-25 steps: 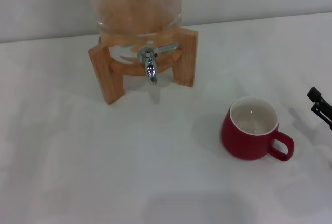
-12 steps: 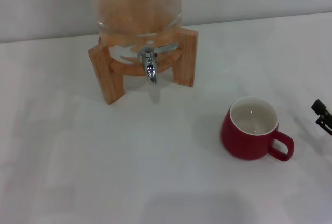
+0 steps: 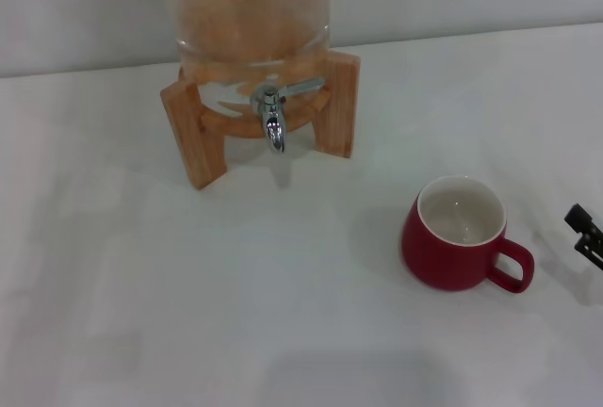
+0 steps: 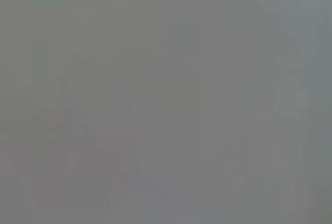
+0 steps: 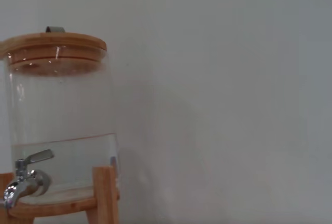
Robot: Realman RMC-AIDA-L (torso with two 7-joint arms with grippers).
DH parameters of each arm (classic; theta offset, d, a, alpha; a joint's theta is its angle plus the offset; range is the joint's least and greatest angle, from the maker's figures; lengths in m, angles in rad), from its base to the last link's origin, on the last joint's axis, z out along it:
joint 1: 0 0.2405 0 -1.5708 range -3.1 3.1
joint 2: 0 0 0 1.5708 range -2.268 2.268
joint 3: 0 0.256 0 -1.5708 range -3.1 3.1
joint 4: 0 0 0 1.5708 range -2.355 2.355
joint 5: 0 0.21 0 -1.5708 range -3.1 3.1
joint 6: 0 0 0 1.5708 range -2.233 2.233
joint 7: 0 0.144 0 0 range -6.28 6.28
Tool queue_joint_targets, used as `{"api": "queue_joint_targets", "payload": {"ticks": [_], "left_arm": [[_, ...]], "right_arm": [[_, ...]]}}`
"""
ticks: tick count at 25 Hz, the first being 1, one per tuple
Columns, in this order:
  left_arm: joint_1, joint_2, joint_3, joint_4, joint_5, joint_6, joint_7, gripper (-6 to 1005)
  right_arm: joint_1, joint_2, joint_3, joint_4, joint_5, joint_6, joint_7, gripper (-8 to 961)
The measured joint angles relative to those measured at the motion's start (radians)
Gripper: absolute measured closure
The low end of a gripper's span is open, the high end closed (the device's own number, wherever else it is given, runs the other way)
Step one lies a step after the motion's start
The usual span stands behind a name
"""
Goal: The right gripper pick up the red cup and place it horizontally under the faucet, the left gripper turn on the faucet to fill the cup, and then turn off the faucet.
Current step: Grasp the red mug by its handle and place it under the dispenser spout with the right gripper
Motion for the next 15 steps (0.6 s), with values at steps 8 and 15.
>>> {"api": "queue_joint_targets", "payload": {"ticks": [8, 15], "left_arm": [[-0.003, -0.001, 0.0, -0.001, 0.0, 0.0, 0.0, 120], [-0.003, -0.002, 0.0, -0.001, 0.0, 0.0, 0.0, 120]], "right_arm": [[-0.024, 0.0, -0.002, 0.021, -0.067, -0.054, 0.001, 109], [-0.02, 0.001, -0.007, 0.017, -0.128, -0.053, 0.003, 110]]}}
